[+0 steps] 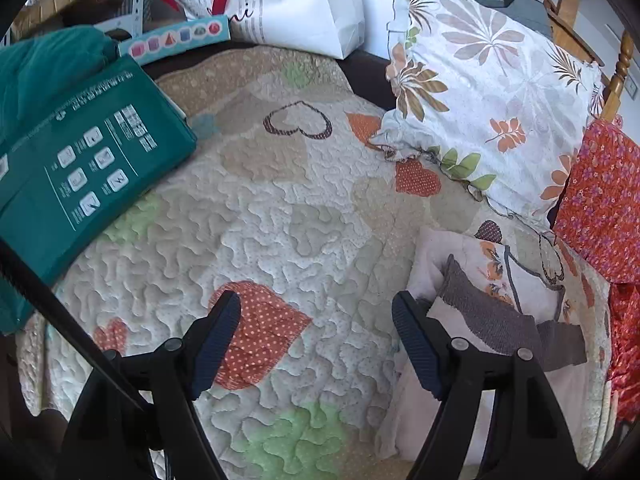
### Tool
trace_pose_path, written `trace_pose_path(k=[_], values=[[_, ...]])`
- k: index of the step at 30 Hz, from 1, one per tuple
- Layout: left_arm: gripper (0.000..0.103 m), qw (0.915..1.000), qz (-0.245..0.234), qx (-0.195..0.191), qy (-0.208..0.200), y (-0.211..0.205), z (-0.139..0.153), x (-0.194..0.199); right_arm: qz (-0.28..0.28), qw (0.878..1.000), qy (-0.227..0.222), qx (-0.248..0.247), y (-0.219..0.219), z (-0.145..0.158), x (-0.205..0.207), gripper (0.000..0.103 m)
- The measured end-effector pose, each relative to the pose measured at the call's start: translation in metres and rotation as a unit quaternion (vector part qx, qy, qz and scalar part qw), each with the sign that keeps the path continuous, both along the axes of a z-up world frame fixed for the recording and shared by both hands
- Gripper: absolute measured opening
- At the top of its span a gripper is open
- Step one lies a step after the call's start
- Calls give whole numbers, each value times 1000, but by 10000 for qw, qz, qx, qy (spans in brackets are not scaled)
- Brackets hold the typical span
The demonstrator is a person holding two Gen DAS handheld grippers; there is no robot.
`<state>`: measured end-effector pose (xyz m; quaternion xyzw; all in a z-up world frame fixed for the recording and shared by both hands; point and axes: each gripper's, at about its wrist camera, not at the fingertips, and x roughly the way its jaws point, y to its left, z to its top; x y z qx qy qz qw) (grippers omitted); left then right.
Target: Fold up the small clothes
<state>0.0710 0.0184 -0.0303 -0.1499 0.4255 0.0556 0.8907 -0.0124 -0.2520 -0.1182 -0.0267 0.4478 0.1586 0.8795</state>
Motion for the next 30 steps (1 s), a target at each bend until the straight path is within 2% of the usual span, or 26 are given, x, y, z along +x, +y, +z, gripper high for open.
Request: trace_pose_path(k=[3,5,6,11,14,17,20,23,25,30], values=[[77,9996,-14,-252,110,0,-6,3,152,9996,-45,-224,13,0,1,17],[77,9993,-84,-310,174,-5,-9,4,186,9991,-94,-380,12,1,1,24],[77,9993,-133,-282,193,-10,-10,4,148,9985,-126,-510,6,2,2,27],[77,9987,-407,-101,293,-33,-18,3,-383,9953,-198,-864,-36,5,16,28],[77,9972,-626,-37,404,-49,-27,5,-770,9946,-179,-676,-61,11,32,28],[77,9944,-876,154,575,-70,-38,8,-909,9952,-119,-355,-70,17,54,28],[77,9912,-1074,341,694,-85,-45,11,-825,9966,4,7,-62,16,78,28],[77,9877,-1231,524,811,-95,-50,12,-640,9970,308,311,-42,4,109,28],[77,9848,-1317,681,906,-101,-54,14,-582,9968,442,318,-28,-6,125,28],[77,9815,-1382,794,1064,-105,-63,18,-586,9979,283,-38,-4,-10,169,28]])
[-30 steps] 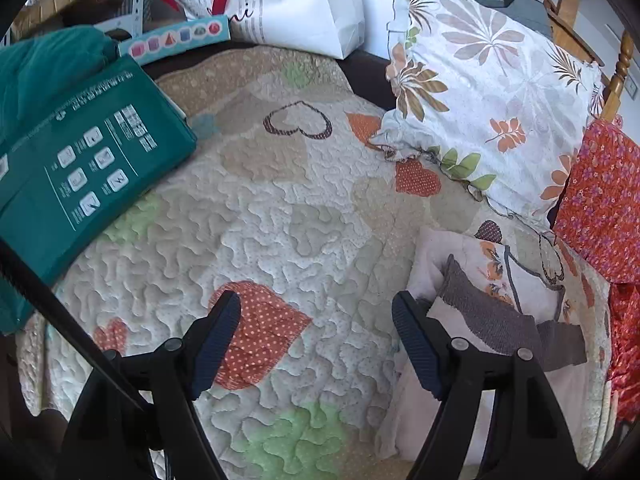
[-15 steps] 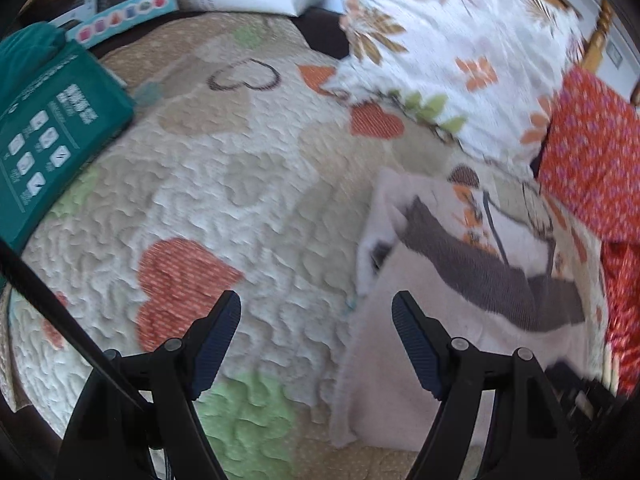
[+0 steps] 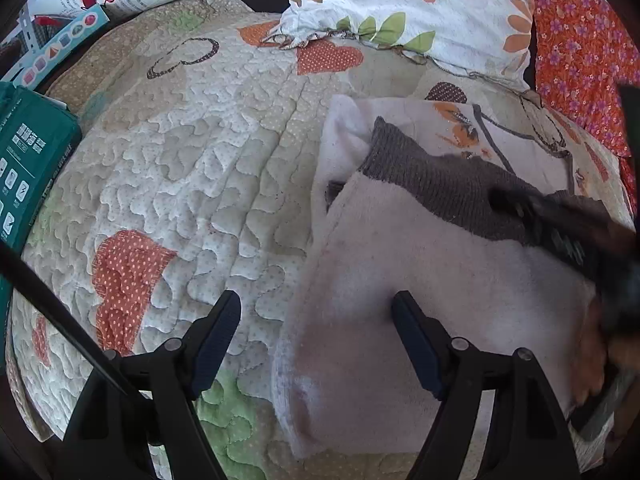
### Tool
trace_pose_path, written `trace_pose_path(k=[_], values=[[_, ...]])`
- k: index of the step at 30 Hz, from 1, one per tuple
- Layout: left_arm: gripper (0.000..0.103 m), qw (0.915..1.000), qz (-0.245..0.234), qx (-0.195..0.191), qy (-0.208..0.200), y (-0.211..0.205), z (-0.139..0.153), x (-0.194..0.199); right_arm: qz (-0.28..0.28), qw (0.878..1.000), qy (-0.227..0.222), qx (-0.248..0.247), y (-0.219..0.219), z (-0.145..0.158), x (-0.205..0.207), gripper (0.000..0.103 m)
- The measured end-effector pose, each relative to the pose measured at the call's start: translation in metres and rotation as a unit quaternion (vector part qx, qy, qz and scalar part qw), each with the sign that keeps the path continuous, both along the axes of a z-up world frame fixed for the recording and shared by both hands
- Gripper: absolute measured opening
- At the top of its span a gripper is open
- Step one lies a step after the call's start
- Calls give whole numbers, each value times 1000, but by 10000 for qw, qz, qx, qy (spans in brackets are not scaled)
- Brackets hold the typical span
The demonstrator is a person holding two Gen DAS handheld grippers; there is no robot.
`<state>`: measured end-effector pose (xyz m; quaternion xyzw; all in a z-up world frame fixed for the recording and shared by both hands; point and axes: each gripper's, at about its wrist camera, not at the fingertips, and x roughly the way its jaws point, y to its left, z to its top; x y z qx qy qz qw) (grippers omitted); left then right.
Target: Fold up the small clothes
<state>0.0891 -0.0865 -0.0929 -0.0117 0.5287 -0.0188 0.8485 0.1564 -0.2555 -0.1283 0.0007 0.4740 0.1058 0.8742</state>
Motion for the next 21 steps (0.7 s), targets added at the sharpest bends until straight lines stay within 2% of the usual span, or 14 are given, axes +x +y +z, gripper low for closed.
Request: trace_pose_path(k=[3,6,12,16,19,21], values=[[77,10000,17,-42,31,1,1,2,-169,9997,23,-164,2,0,21,28],[77,9999,78,-124,-48,5,6,0,-350,9992,-187,-45,-7,16,15,28],[77,9995,219,-230,-92,16,12,-5,-184,9984,-526,93,-25,43,-56,28],[77,9997,189,-124,-7,14,7,-7,-233,9992,-340,7,-57,30,-100,28],[77,9997,170,-157,116,13,2,-8,-559,9981,-141,-207,-94,14,-123,28],[77,9991,178,-292,231,15,-1,-8,-860,9962,-13,-134,-125,10,-134,27]])
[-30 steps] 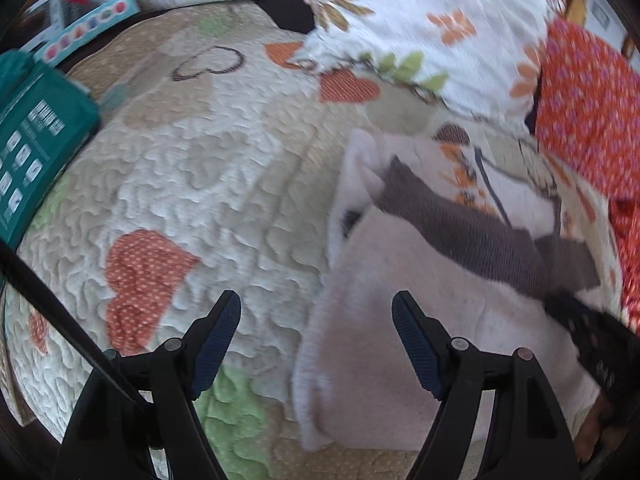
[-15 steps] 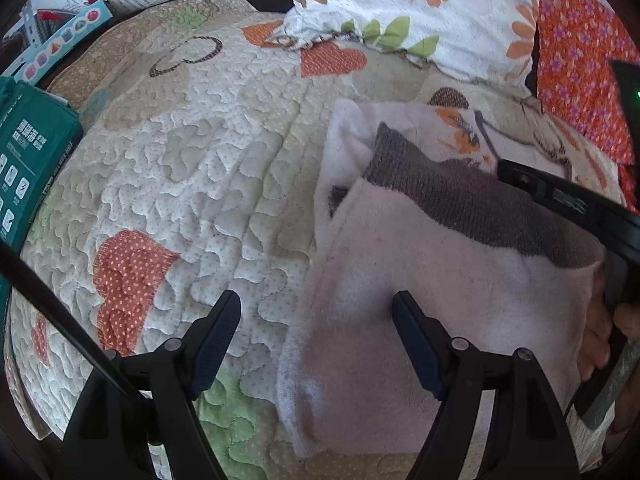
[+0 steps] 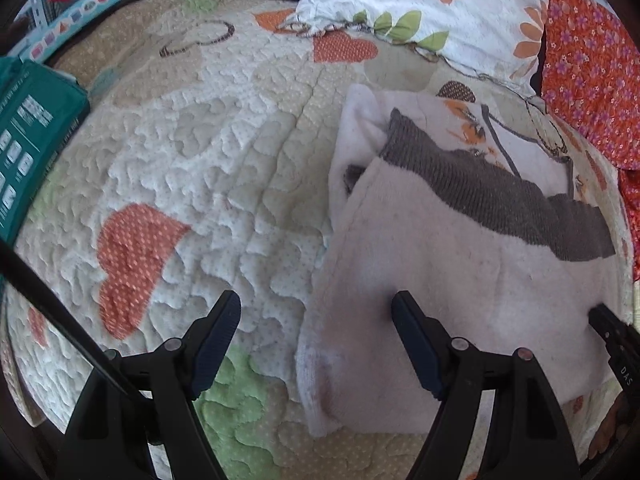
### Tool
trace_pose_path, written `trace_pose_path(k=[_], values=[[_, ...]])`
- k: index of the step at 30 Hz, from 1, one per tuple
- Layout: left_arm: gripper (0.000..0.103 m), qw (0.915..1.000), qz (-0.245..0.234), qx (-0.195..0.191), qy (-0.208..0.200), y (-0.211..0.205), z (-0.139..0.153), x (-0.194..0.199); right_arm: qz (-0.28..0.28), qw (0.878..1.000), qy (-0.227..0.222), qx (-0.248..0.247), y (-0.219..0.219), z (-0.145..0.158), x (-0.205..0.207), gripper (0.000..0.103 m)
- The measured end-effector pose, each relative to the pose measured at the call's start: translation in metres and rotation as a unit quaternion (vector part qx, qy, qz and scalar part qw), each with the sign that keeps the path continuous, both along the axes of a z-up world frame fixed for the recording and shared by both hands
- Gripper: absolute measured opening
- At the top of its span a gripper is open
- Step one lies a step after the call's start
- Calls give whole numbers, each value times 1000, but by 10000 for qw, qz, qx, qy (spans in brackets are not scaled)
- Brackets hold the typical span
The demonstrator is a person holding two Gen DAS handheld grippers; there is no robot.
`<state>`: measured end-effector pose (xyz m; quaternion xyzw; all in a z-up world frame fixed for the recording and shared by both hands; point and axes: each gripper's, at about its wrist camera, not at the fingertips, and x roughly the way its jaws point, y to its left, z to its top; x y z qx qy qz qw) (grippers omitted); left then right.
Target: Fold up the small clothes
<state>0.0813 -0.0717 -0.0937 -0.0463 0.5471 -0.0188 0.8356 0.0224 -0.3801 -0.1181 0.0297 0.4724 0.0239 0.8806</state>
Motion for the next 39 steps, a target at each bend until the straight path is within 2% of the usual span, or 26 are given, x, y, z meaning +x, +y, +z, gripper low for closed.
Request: trace_pose_path(k=[5,11,13,16,22,28,39], values=[[77,9999,43,-30,-102,0,4,-6,-780,9969,96,-47,-68,7,-30,27],[77,9971,52,150,-744,-6,28,-25,-1382,9900,-120,259,-105,16,-54,31],[77,9954,47,234,-927,-8,35,-28,-1328,9904,-230,299,-99,20,-53,31],[77,9926,24,351,-1165,-11,42,-30,-1066,9933,-430,104,-78,26,-48,33],[77,9907,24,485,-1273,-15,43,-29,-640,9954,-710,-96,-41,32,-33,38],[77,9903,14,587,-1260,-17,40,-30,-384,9966,-657,-325,-22,24,-28,43],[77,9906,23,627,-1219,-16,37,-30,-466,9971,-517,-314,-30,14,-30,46]])
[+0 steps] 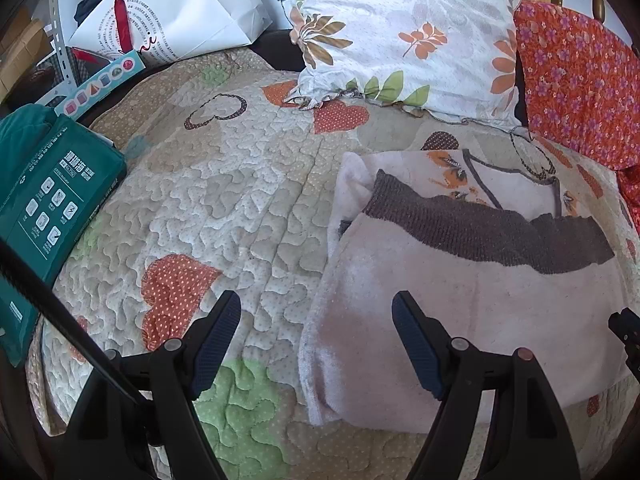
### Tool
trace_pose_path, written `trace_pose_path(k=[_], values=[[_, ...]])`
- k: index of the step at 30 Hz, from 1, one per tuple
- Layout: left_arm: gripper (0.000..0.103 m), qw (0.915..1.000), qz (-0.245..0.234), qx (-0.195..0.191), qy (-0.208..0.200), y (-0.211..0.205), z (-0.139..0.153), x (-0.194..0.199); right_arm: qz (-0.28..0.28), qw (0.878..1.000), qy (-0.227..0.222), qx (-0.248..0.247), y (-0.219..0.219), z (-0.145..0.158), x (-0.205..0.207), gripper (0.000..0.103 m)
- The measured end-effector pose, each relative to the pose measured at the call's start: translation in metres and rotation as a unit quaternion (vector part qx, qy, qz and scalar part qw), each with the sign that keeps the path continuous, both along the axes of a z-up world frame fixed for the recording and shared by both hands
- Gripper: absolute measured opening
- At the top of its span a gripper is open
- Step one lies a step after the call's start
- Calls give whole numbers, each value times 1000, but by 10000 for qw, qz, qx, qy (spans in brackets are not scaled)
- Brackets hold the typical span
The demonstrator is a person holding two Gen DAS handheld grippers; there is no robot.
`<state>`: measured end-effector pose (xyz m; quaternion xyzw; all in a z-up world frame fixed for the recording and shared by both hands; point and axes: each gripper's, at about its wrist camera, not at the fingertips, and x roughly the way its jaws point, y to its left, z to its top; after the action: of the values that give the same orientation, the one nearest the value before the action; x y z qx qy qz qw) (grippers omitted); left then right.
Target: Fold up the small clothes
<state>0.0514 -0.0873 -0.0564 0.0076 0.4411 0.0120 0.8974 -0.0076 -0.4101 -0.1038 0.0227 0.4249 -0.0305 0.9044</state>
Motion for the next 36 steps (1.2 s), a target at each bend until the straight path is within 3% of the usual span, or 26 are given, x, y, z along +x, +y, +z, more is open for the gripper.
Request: trace_pose_path(k=[15,24,29,33,36], values=[[77,9982,62,234,542,4,-34,11,55,9999,130,-85,-3,-7,0,52],[85,9962,-131,604,608,4,-44,17,4,9999,135,-86,-15,-6,-5,56],[85,9967,399,612,342,32,-32,22,-116,9999,83,-12,-28,-2,-11,56],[85,9966,737,197,302,51,-25,24,-187,9998,32,54,-36,2,-15,57],[85,9966,536,-439,439,52,-25,23,-229,9997,-34,92,-40,6,-17,57]])
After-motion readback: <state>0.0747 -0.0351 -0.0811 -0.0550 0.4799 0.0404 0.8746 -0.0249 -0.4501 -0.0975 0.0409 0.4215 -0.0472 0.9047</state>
